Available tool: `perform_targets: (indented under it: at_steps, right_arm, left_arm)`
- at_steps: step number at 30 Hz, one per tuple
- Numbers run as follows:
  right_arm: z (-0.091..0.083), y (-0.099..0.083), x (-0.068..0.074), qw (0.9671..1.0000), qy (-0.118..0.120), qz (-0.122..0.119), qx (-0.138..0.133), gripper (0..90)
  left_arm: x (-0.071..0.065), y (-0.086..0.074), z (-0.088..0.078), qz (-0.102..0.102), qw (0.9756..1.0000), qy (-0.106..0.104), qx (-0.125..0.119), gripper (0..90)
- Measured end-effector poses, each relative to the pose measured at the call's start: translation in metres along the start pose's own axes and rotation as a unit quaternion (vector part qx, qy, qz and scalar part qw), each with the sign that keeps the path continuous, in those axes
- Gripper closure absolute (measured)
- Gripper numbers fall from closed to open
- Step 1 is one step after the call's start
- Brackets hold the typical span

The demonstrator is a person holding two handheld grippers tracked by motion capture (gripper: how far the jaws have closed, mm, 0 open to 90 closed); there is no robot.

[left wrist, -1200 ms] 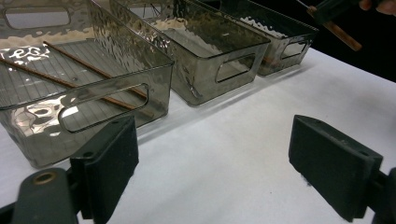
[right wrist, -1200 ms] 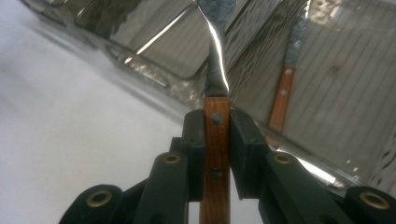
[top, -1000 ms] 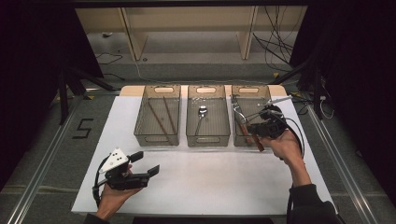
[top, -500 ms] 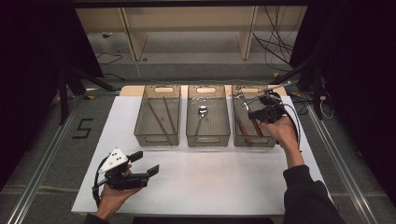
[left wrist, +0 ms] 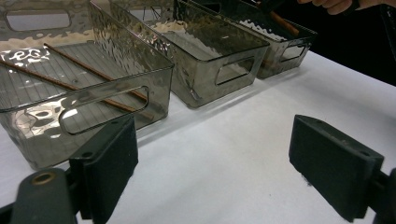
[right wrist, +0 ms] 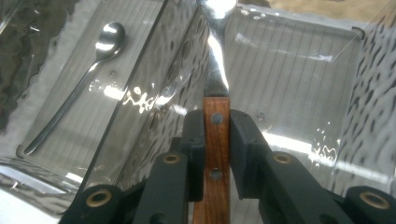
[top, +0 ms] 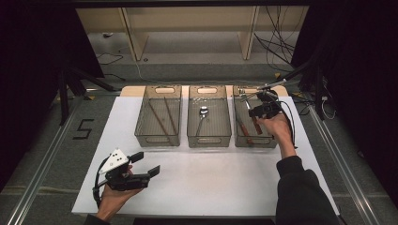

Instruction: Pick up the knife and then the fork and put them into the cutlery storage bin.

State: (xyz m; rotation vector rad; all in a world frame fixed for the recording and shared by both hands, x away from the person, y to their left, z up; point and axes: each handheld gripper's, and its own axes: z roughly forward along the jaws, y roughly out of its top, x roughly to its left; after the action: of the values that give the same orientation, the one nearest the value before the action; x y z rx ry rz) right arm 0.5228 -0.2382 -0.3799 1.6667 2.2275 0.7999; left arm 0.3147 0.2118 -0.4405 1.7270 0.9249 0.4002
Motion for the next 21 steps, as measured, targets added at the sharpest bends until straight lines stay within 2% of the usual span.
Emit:
perform_targets:
  at_steps: [11,13,15,21]
  right_arm:
    - [0.018,0.001,-0.006,0.9993,-0.018,0.014,0.029,76.6]
    - [0.02,0.0,-0.006,0.9992,-0.012,0.012,0.036,75.1]
    - [0.02,0.0,-0.005,0.9993,-0.002,0.008,0.036,66.0]
    - [0.009,0.0,0.004,0.9996,0.022,-0.014,0.014,54.2]
  left_arm:
    - [0.0,0.0,0.0,0.0,1.0,0.0,0.0,15.2]
    - [0.0,0.0,0.0,-0.001,1.0,0.0,-0.001,15.2]
    - [0.0,0.0,0.0,-0.001,1.0,0.0,-0.001,15.2]
    - [0.0,0.0,0.0,0.001,1.0,-0.001,0.001,15.2]
